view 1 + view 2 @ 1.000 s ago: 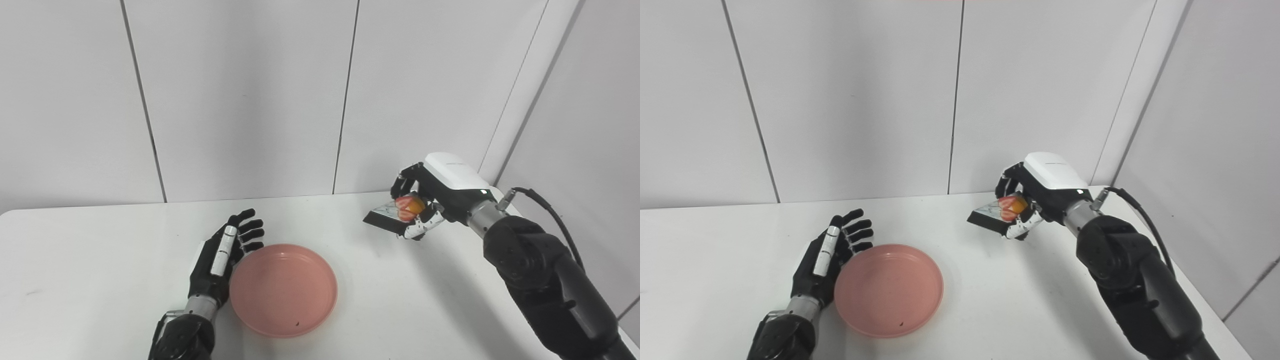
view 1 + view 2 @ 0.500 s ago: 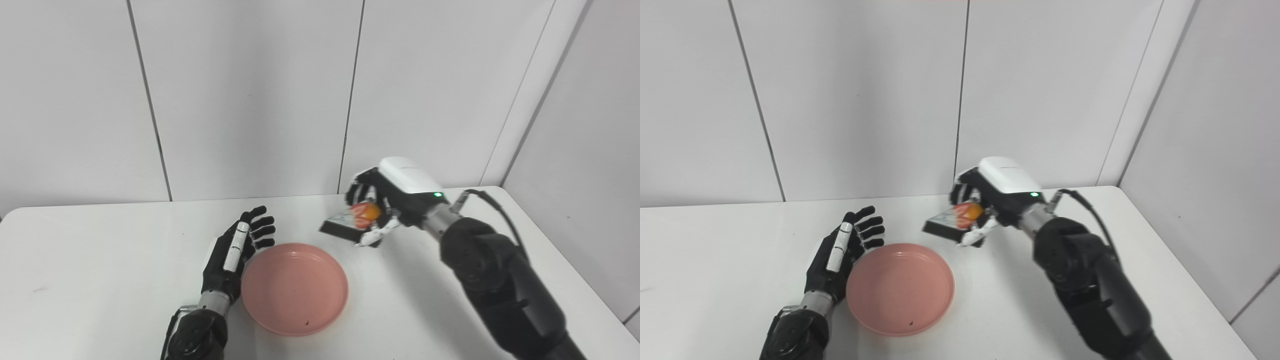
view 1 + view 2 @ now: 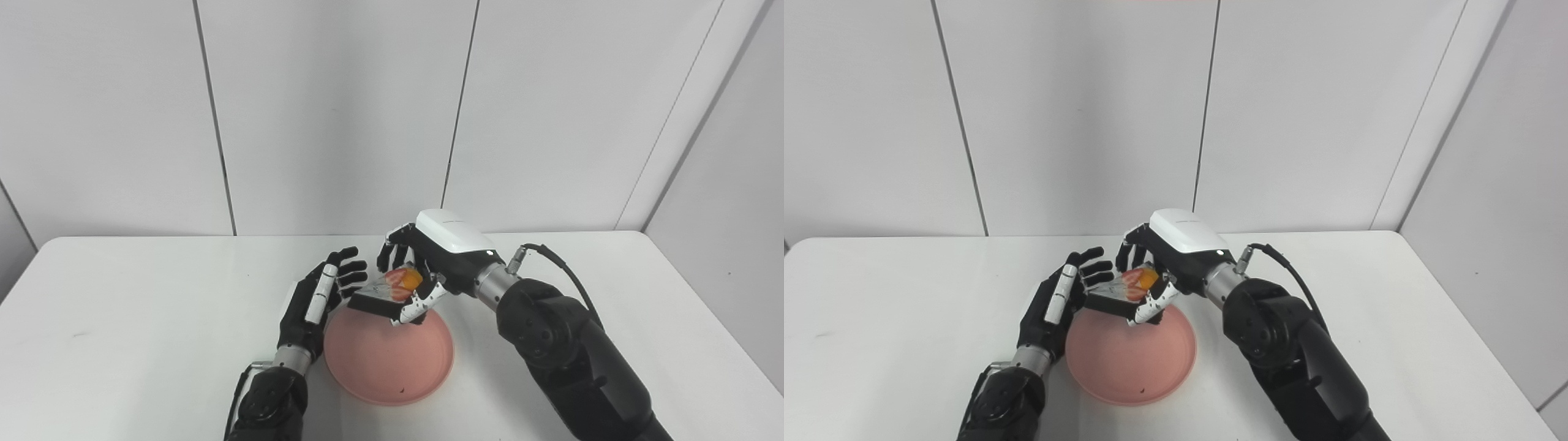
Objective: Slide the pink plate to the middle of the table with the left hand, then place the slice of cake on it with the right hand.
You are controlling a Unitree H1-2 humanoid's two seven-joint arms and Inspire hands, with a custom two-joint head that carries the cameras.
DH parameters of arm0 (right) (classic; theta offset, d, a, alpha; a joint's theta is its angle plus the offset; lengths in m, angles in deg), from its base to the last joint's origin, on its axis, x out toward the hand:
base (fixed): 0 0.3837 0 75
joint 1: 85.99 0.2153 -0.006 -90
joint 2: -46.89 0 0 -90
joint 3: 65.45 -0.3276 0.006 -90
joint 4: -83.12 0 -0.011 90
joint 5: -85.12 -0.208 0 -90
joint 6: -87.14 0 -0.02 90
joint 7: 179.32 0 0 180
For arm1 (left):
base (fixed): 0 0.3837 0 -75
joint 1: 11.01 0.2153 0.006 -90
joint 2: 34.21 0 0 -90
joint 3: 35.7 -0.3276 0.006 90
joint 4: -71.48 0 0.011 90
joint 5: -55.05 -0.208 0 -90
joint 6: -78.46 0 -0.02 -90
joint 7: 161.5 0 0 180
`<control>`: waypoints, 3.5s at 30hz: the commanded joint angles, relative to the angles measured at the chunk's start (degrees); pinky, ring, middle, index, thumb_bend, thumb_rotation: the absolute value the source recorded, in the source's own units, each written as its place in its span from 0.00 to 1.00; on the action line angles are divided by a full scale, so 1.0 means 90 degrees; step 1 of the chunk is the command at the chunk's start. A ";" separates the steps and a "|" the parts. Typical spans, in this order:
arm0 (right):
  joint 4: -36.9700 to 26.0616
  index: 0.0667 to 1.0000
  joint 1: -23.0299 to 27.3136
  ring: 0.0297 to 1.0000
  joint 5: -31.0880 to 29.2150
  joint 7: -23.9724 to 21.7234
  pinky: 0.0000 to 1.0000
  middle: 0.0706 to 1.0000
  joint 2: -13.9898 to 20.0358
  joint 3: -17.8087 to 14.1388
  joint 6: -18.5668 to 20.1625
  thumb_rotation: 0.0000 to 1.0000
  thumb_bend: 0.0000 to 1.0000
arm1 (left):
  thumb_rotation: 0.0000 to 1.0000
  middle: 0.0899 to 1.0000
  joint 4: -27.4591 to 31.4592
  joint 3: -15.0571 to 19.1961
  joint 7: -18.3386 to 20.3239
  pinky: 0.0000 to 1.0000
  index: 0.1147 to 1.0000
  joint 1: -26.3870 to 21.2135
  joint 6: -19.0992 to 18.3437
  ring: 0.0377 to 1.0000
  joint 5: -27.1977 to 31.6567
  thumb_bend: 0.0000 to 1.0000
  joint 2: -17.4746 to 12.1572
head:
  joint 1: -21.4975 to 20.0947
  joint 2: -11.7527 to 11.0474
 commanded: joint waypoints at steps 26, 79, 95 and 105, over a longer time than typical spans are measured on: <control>0.1185 0.49 -0.0179 0.34 0.0315 0.0739 0.27 0.38 -0.0106 0.0488 -0.1266 0.01 0.53 | 0.86 0.67 -0.0153 -0.0164 -0.0129 0.62 0.68 0.0362 -0.0337 0.69 -0.0053 0.64 0.0102 | -0.0016 0.0068; 0.2919 0.65 -0.1610 0.63 -0.5611 0.3760 0.58 0.67 -0.2687 -0.3342 -0.2836 0.87 0.70 | 0.86 0.88 0.3774 0.0119 -0.0456 0.81 0.82 0.1968 -0.2396 0.89 -0.0084 0.62 -0.0598 | 0.0058 0.0283; 0.3086 0.90 -0.1631 0.92 -0.6441 0.3378 0.91 0.94 -0.2584 -0.3545 -0.1590 0.95 0.77 | 0.96 0.99 0.3079 0.0091 -0.1444 0.95 0.99 0.1918 -0.1339 0.97 -0.0725 0.61 -0.0252 | 0.0241 0.0158; 0.3171 0.90 -0.1613 0.92 -0.6316 0.3388 0.89 0.94 -0.2609 -0.3531 -0.1660 0.95 0.77 | 0.95 1.00 0.3102 0.0015 -0.1265 0.96 1.00 0.1950 -0.1423 0.99 -0.0649 0.62 -0.0266 | 0.0212 0.0146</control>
